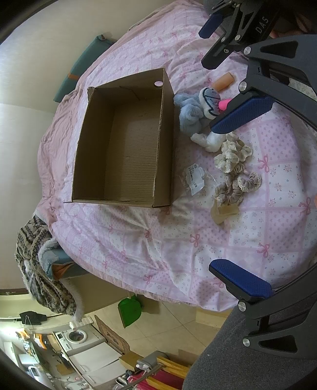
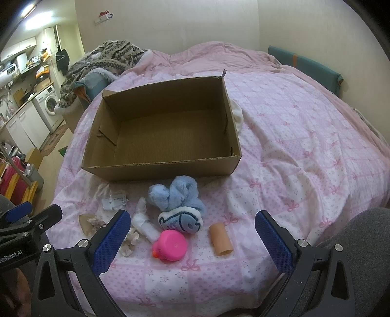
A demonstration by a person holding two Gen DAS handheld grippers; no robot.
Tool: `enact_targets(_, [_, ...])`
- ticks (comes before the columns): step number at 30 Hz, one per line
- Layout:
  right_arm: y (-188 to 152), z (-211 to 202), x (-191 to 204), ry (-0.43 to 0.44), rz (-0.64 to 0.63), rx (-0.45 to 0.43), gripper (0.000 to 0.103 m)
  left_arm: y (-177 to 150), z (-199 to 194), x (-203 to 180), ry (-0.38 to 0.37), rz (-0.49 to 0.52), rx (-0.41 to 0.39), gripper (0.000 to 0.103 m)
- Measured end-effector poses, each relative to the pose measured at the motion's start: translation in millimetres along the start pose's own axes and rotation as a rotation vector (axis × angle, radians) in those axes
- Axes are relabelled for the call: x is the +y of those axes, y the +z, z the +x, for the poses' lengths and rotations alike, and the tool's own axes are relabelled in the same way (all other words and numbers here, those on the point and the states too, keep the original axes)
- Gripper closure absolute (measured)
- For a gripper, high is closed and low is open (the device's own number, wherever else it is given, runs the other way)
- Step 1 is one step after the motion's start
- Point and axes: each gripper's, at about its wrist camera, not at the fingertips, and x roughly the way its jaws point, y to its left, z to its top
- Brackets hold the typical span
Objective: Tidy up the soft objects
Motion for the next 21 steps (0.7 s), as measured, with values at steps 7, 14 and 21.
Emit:
enact_targets(7, [-2.2, 3.9, -1.2, -0.002, -0.001, 0.003, 0.0, 0.0, 0.6, -0.1, 0.002, -0.001, 0.001, 0.0])
enact_targets(14, [-2.7, 2.0, -1.6, -0.002, -0.002, 0.004, 0.0, -0.2, 1.1, 0.8, 0.003, -0.005, 0.002, 0.0])
enact_targets(21, [-1.6, 2.1, 0.0, -0.004, -0.003, 0.005, 0.0, 0.0, 1.4, 1.9, 0.002, -0.001, 0.002, 0.0])
